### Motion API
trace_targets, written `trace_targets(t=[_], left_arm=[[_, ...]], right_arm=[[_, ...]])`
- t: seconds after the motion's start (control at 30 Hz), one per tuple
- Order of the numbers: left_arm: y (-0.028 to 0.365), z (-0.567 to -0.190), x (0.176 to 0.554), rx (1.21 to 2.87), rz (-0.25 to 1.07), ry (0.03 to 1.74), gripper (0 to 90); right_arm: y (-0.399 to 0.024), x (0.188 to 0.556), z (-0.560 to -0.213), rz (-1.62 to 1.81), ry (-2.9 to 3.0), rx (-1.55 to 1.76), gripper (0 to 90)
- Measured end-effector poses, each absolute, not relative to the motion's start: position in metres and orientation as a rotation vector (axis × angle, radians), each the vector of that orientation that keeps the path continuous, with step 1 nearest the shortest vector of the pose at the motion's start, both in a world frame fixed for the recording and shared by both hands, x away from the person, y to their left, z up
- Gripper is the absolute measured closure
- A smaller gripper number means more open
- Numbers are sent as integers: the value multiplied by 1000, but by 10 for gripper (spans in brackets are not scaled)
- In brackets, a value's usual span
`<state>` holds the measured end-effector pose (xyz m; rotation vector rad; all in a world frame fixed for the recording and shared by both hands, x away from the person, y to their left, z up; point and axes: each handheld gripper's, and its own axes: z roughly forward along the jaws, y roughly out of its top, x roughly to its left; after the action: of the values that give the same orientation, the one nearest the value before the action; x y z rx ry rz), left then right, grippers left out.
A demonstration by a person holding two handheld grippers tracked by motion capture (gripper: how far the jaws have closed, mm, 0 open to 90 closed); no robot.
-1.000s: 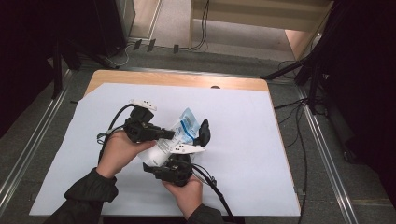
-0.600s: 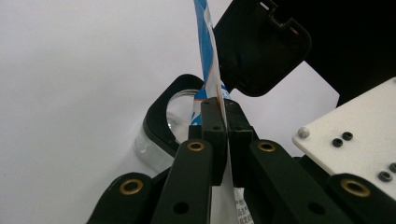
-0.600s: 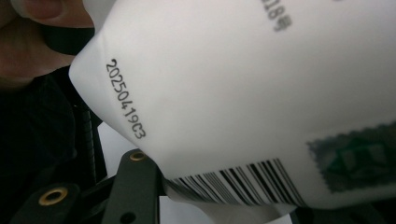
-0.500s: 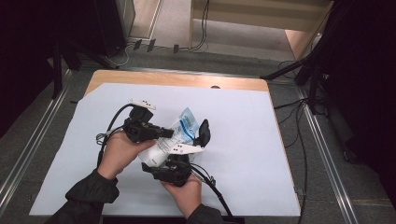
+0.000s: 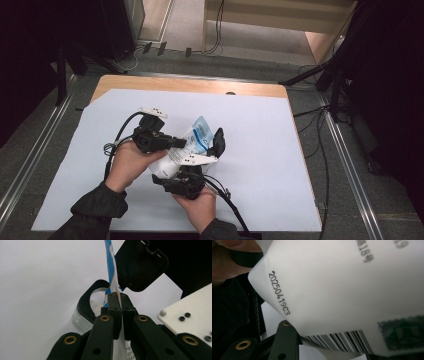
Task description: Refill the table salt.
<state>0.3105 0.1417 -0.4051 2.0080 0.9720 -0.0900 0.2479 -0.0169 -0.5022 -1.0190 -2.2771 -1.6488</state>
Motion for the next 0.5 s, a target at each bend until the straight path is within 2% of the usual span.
trace_targets(t=[0.5], left_arm=[[141, -407, 311, 1998, -86, 981, 900]], right_arm=[[-18, 248, -502, -1636, -2294, -1029, 605]])
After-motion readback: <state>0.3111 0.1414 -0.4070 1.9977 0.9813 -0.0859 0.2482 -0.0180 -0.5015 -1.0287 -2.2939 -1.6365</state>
